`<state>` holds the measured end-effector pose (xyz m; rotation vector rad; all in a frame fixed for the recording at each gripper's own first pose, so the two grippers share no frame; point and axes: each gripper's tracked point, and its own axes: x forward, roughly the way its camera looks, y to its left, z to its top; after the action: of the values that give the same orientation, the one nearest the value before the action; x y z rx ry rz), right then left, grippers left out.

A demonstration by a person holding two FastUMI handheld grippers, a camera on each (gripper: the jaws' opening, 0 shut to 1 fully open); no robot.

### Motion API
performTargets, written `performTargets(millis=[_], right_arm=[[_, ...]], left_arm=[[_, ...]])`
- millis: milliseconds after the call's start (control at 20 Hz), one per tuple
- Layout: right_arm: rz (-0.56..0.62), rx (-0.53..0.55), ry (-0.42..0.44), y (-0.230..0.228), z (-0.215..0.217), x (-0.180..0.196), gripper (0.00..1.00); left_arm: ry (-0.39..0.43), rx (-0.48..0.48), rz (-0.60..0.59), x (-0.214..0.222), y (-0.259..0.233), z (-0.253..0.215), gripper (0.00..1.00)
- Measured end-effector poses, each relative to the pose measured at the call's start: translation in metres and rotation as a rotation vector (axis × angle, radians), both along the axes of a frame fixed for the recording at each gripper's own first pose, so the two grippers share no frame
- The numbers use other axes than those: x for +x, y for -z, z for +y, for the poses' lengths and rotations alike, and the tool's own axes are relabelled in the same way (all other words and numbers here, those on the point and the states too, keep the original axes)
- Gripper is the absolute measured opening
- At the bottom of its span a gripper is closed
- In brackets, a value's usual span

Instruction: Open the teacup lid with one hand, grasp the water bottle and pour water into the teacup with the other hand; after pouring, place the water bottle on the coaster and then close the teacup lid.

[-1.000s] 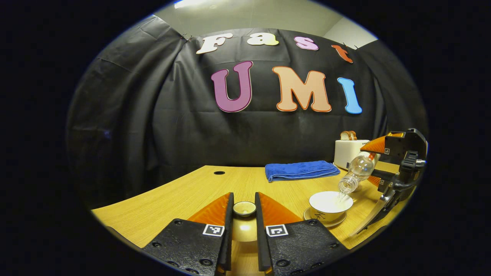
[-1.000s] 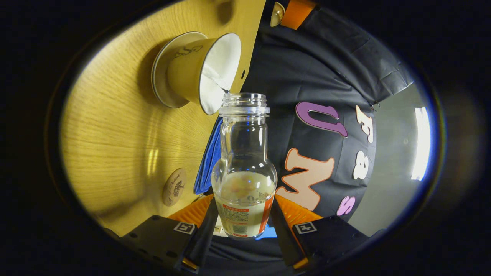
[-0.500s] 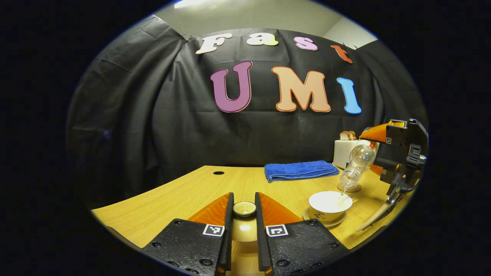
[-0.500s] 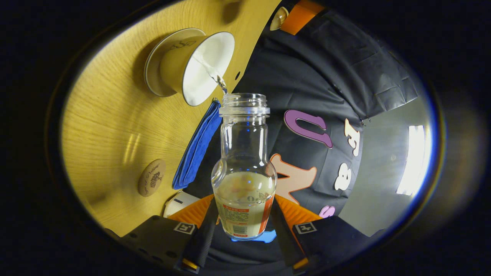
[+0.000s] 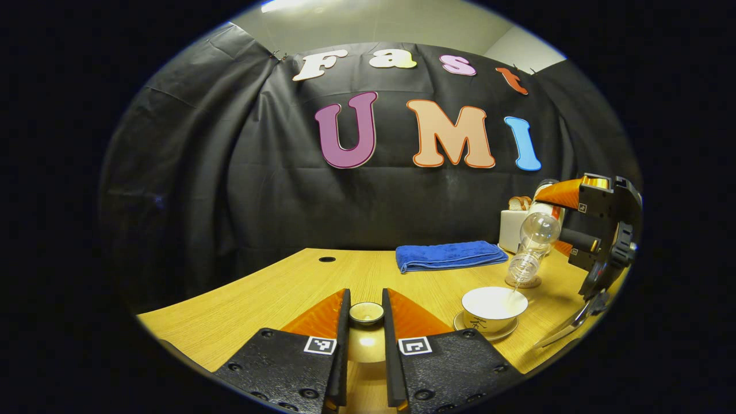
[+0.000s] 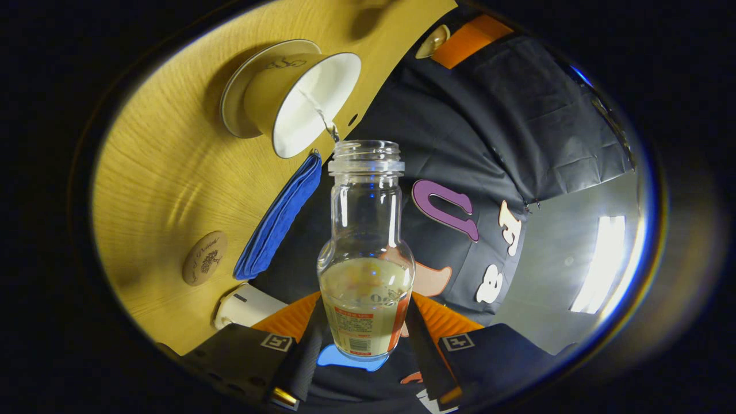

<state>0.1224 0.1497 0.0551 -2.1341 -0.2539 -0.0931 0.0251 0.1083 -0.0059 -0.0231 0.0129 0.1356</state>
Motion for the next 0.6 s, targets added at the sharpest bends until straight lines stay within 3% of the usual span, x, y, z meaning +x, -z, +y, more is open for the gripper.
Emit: performTargets(millis=[400, 600], right_arm=[[-0.002, -0.056, -0.029, 0.007, 0.007, -0.001, 0.78], [0.039, 0.029, 0.006, 0.016, -0.004, 0.001, 0.79]], left_arm=[[0.004, 0.0, 0.0, 0.0, 0.0, -0.001, 0.24], [0.004, 0.0, 0.0, 0.0, 0.0, -0.001, 0.24]])
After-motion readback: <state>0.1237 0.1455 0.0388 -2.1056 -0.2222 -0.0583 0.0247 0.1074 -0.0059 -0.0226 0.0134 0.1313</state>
